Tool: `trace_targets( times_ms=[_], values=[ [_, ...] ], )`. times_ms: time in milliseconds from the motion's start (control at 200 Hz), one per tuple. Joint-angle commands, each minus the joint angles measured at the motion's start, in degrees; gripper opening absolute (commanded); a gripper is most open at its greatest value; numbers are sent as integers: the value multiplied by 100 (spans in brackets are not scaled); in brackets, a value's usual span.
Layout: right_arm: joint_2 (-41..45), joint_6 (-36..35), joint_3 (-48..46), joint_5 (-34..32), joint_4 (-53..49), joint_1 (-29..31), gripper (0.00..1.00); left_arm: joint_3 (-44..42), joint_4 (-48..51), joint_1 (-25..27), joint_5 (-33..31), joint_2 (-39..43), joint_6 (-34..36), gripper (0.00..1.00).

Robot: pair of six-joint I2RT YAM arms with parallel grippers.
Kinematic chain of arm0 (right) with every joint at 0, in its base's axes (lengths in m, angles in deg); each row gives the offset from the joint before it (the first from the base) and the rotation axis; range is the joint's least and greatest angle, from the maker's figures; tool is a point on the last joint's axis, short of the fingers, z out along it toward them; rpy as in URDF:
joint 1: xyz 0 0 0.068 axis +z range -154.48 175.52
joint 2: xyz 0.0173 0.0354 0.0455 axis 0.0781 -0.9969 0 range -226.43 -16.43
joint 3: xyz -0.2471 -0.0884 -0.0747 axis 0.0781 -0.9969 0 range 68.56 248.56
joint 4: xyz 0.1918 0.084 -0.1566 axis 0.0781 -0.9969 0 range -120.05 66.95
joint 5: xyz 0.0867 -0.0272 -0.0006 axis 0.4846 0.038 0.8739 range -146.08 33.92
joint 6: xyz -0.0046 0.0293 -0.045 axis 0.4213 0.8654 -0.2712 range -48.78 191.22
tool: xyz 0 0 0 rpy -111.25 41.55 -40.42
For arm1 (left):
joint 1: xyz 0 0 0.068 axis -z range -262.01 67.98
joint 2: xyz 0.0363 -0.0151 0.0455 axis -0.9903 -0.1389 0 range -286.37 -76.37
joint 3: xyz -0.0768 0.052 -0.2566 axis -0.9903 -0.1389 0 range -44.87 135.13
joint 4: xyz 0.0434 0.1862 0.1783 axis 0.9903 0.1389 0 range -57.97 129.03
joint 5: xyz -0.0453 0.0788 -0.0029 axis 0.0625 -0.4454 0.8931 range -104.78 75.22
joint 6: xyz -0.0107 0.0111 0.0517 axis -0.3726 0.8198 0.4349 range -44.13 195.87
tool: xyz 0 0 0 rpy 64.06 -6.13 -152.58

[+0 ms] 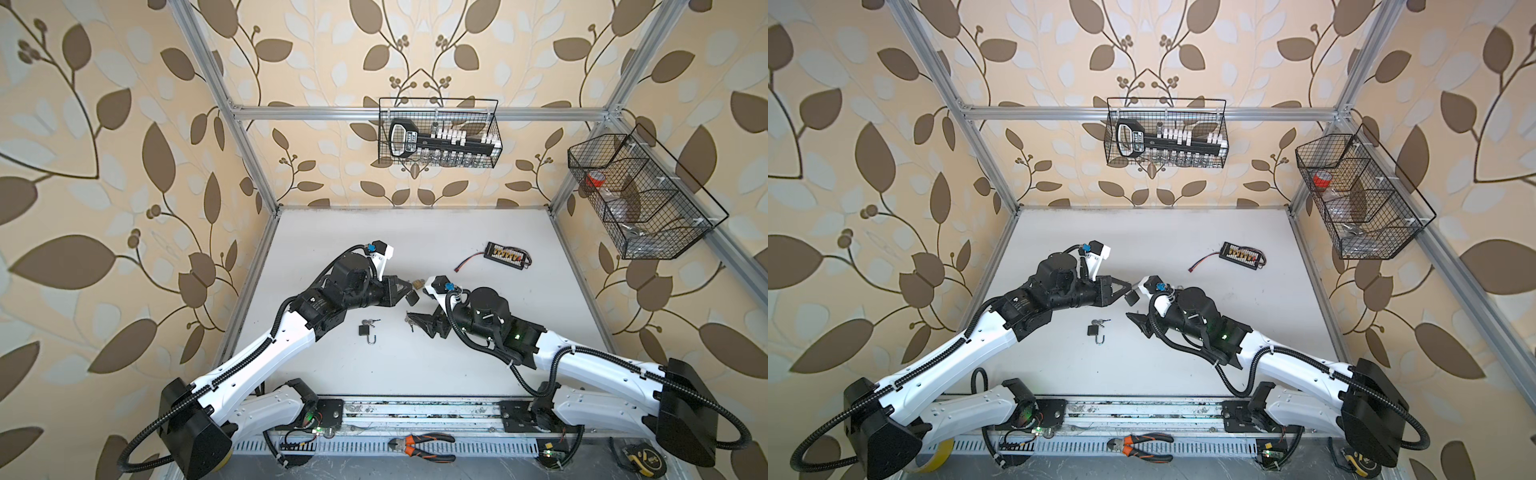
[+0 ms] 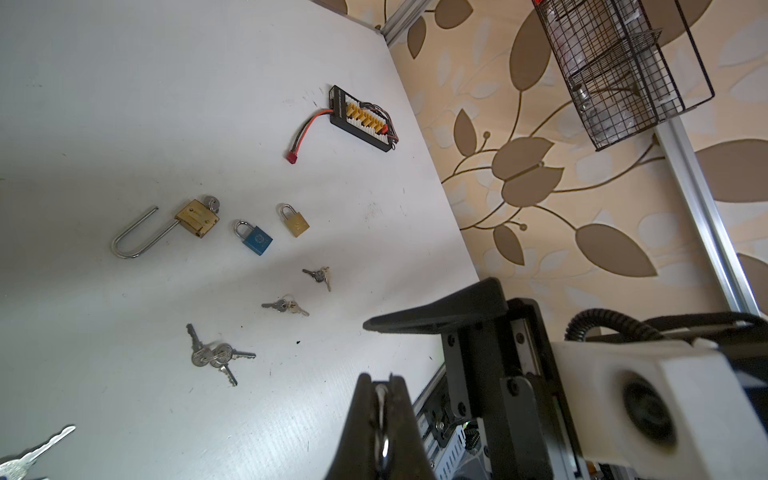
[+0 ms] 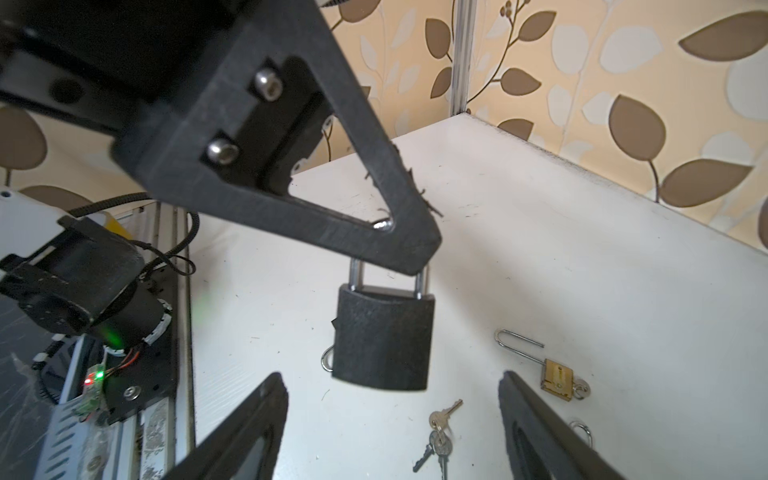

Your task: Lock with the key

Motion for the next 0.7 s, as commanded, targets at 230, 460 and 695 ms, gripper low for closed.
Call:
trace_targets(
  times_ms=[230,460,695],
  values=[
    [-65,47,299,57,317,20,65,29,-437,97,123,60,-12,0],
    [-187,86,424,125,279,47,53,99,-435,137,232,11,47,0],
    [-160,99,425,85,270,49,35,73,-416,152,259,19,45,0]
  ],
)
